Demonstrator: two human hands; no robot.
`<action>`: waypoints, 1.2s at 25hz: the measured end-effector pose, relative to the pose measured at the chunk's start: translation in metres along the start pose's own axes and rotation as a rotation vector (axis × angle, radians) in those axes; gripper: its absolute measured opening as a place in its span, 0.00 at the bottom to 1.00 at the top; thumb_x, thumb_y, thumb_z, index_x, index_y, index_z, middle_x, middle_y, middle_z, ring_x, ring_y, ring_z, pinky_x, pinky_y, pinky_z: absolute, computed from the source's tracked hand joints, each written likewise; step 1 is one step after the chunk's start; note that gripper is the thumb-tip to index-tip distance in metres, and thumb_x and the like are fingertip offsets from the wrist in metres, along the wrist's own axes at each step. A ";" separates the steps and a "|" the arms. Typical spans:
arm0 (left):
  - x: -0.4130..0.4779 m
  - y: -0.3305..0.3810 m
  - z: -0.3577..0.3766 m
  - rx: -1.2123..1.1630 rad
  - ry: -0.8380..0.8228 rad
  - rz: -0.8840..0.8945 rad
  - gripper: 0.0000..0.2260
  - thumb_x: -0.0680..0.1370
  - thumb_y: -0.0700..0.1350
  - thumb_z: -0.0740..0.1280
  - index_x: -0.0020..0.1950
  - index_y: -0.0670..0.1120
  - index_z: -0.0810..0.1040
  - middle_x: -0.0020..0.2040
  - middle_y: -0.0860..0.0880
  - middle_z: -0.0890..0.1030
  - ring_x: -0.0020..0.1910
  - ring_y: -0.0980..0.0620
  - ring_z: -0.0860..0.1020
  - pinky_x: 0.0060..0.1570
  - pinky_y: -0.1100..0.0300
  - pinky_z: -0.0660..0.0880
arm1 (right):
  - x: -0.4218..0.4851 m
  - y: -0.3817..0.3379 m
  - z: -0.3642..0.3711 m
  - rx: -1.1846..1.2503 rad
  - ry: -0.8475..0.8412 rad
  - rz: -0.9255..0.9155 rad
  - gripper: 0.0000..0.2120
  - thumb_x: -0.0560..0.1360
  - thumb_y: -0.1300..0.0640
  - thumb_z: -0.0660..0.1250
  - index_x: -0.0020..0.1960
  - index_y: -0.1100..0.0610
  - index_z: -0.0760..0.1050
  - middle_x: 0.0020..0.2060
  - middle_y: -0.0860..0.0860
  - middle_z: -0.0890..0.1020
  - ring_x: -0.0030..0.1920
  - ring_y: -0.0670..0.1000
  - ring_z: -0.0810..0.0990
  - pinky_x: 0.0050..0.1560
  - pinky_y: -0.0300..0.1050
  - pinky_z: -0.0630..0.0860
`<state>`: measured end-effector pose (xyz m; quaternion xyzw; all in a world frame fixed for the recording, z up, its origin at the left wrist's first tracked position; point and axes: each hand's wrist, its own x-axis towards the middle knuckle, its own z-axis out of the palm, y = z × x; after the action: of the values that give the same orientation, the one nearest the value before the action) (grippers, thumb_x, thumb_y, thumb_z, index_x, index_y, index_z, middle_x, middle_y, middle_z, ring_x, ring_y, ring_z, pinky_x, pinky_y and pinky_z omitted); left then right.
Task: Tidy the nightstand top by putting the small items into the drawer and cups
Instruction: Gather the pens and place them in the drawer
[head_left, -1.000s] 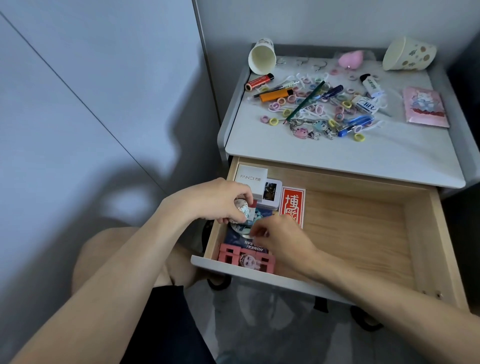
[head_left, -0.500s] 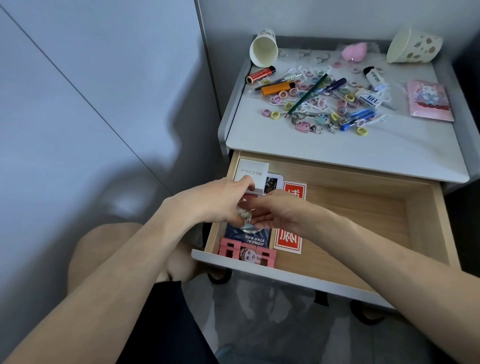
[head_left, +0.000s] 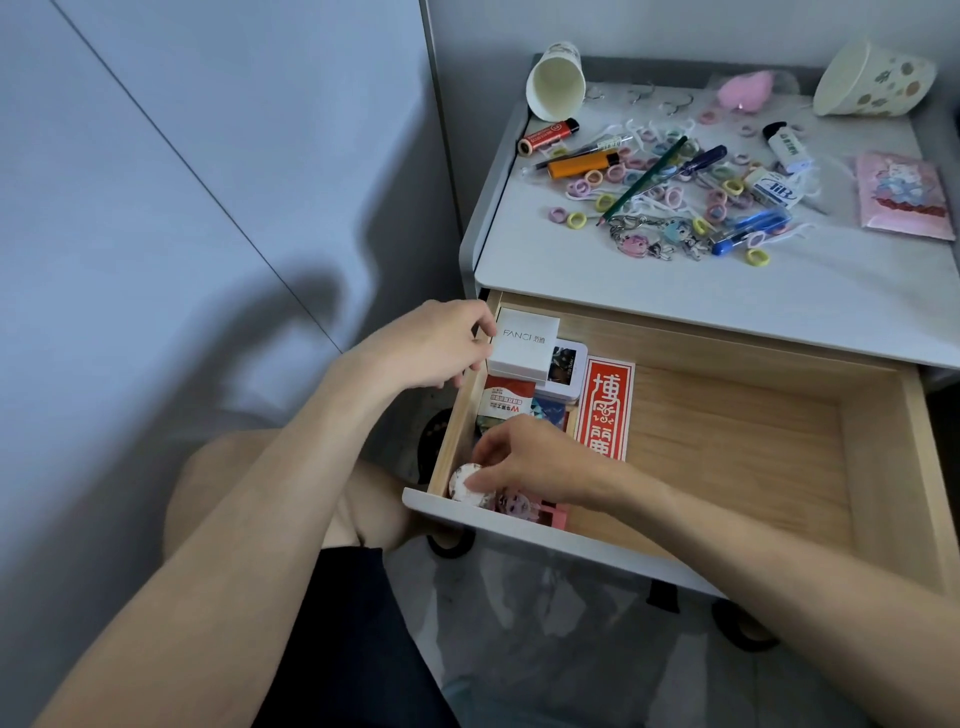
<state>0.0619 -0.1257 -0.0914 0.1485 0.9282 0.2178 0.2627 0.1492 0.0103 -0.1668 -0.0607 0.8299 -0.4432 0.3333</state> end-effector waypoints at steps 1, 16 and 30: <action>0.002 0.001 0.001 -0.018 -0.006 0.001 0.10 0.83 0.45 0.60 0.64 0.50 0.74 0.47 0.50 0.84 0.38 0.51 0.83 0.35 0.59 0.77 | 0.001 0.000 0.001 -0.039 0.003 -0.019 0.15 0.74 0.52 0.72 0.58 0.55 0.80 0.52 0.48 0.84 0.49 0.44 0.82 0.54 0.43 0.80; 0.010 0.006 0.002 -0.044 0.073 -0.024 0.08 0.82 0.45 0.61 0.60 0.50 0.75 0.44 0.49 0.84 0.32 0.55 0.79 0.27 0.65 0.72 | 0.005 0.011 0.010 -0.115 0.161 -0.063 0.12 0.78 0.52 0.67 0.59 0.54 0.81 0.53 0.48 0.84 0.50 0.44 0.80 0.54 0.40 0.77; 0.026 0.026 -0.012 -0.199 0.366 0.041 0.06 0.81 0.46 0.64 0.53 0.51 0.80 0.43 0.51 0.84 0.36 0.55 0.81 0.37 0.61 0.76 | -0.026 0.003 -0.092 -0.088 0.479 -0.116 0.07 0.78 0.57 0.66 0.51 0.51 0.83 0.42 0.45 0.84 0.36 0.38 0.80 0.34 0.29 0.72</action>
<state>0.0386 -0.0967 -0.0807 0.0986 0.9310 0.3373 0.0984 0.1138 0.0863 -0.1203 -0.0161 0.8989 -0.4266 0.0982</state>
